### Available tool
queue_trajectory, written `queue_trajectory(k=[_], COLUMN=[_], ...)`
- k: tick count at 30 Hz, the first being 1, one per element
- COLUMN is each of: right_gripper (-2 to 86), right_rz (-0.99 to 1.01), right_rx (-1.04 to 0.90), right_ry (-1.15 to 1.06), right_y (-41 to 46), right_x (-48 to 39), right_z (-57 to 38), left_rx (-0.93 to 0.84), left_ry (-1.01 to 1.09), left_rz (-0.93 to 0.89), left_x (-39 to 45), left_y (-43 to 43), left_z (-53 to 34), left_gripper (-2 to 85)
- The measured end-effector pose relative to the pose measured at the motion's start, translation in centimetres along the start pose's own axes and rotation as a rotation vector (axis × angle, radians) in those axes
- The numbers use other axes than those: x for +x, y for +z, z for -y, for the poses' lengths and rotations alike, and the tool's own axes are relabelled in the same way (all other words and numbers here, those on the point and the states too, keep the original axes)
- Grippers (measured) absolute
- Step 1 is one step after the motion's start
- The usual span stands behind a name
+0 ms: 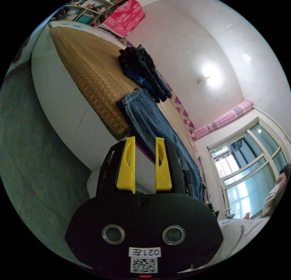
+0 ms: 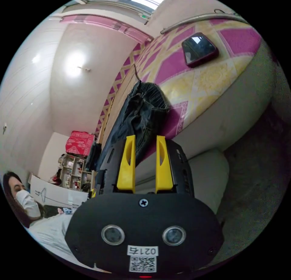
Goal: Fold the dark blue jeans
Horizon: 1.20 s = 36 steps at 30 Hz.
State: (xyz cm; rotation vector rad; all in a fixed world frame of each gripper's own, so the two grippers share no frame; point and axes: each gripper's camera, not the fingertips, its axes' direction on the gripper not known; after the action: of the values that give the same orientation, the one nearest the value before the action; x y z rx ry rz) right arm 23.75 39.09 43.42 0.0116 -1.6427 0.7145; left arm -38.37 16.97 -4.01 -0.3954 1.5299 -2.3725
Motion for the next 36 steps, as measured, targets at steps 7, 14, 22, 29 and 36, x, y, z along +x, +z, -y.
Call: queue_trajectory(k=[7,14,22,29,36], right_gripper=[9.5,9.0,2.0,1.2,3.8], right_rz=[0.031,0.037,0.133,0.313,0.211], right_rx=[0.029,0.015,-0.120,-0.113,-0.190], right_ry=[0.042,0.048,-0.017,-0.166,-0.142], right_y=[0.7,1.3,3.8,5.5,19.4], right_x=[0.7,1.2,0.2,-6.9,-9.9], right_z=[0.4,1.0,1.3,8.8,20.3], left_rx=[0.013,-0.024,-0.108,-0.198,-0.388], left_ry=[-0.069,-0.095,-0.002,0.298,0.346], left_rz=[-0.055,-0.120,-0.124,-0.111,0.100], left_x=[-1.2,-1.1,1.3,12.1,17.9], left_y=[1.4,5.2,8.0,11.6,27.2], left_z=[1.0,2.6,4.7,13.1,21.9], left_gripper=[10.0,9.2,-0.6,-0.9,0.8])
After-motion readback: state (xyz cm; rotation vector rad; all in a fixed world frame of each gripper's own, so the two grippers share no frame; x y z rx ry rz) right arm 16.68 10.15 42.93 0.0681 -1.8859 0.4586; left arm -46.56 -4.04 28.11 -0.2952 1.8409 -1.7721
